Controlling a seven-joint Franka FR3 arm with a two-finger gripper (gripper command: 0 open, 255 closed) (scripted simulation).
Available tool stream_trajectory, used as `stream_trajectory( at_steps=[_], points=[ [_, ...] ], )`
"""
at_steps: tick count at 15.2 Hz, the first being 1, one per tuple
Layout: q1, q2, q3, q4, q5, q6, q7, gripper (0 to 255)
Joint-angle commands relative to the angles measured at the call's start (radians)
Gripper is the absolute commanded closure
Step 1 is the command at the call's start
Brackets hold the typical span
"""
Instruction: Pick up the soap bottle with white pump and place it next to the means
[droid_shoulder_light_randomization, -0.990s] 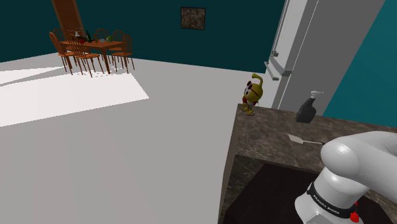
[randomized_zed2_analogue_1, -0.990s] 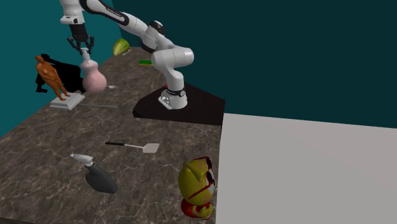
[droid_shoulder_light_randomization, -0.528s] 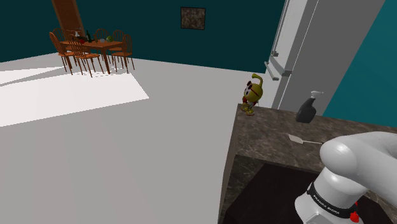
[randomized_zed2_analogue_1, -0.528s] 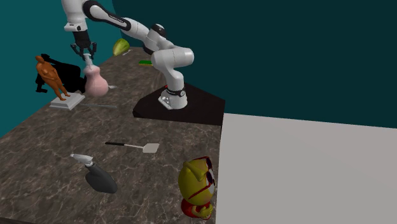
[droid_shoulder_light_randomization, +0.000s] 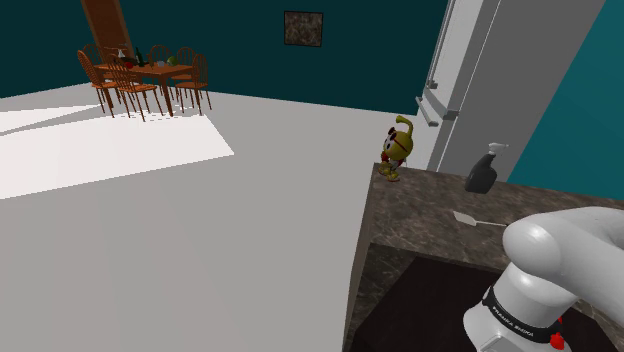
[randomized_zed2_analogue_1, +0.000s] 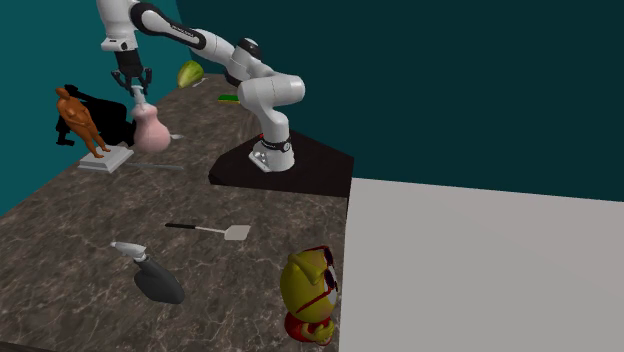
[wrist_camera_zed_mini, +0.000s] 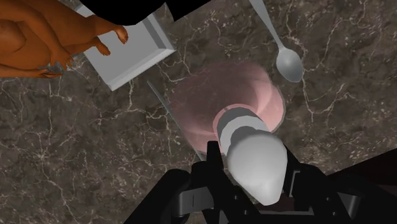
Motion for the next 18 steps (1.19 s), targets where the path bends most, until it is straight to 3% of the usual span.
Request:
stream_trajectory(
  at_steps=[1,6,10,18],
  points=[
    [0.0,0.0,0.001,0.0,0.0,0.0,0.0,0],
    [0.0,0.0,0.001,0.0,0.0,0.0,0.0,0],
    [0.035,0.079,0.067,0.091,0.058,-0.052,-0.01,0],
    [0.035,0.079,0.067,0.091,0.058,-0.052,-0.01,0]
  ],
)
